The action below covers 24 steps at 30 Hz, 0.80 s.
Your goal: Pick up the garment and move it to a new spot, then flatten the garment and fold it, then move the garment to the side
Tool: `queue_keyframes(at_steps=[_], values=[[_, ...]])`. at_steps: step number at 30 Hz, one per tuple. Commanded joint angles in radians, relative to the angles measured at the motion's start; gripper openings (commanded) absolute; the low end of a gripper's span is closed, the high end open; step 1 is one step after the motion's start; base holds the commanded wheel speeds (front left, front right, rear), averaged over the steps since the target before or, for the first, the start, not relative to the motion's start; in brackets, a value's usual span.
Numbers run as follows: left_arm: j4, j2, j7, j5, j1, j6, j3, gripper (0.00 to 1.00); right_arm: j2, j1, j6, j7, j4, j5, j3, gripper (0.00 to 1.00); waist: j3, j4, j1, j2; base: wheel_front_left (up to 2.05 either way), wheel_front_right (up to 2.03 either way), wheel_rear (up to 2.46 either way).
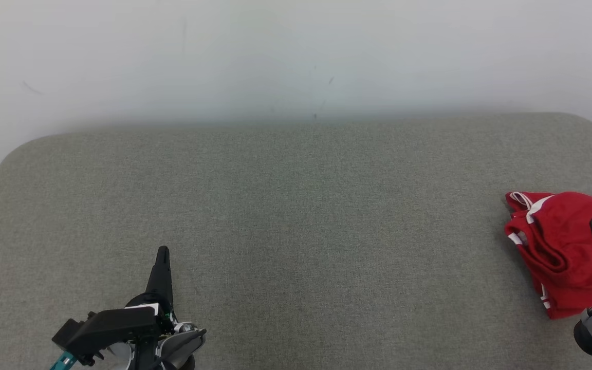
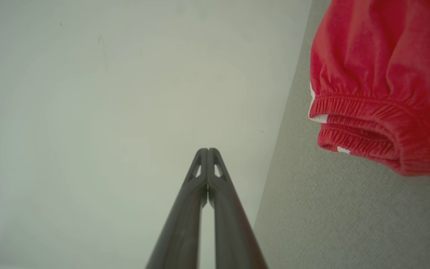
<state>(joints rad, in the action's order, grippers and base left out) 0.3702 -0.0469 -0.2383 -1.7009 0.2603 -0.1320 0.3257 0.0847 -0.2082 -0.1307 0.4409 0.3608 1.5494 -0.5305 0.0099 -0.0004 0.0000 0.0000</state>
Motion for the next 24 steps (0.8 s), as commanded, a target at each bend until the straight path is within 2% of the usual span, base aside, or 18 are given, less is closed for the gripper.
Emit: queue_keyframes(at_steps=[1,24], values=[[0.001,-0.004,0.002,-0.006,0.01,-0.002,-0.004,0.0,0.009,-0.004,0.0,0.002,0.0,0.007,0.0,0.0,0.0,0.0,0.0,0.0,0.0,0.0,0.0],[0.001,-0.004,0.002,-0.006,0.009,-0.002,-0.004,0.0,0.011,-0.002,0.0,-0.002,0.0,0.009,0.004,0.0,0.0,0.0,0.0,0.0,0.0,0.0,0.0]])
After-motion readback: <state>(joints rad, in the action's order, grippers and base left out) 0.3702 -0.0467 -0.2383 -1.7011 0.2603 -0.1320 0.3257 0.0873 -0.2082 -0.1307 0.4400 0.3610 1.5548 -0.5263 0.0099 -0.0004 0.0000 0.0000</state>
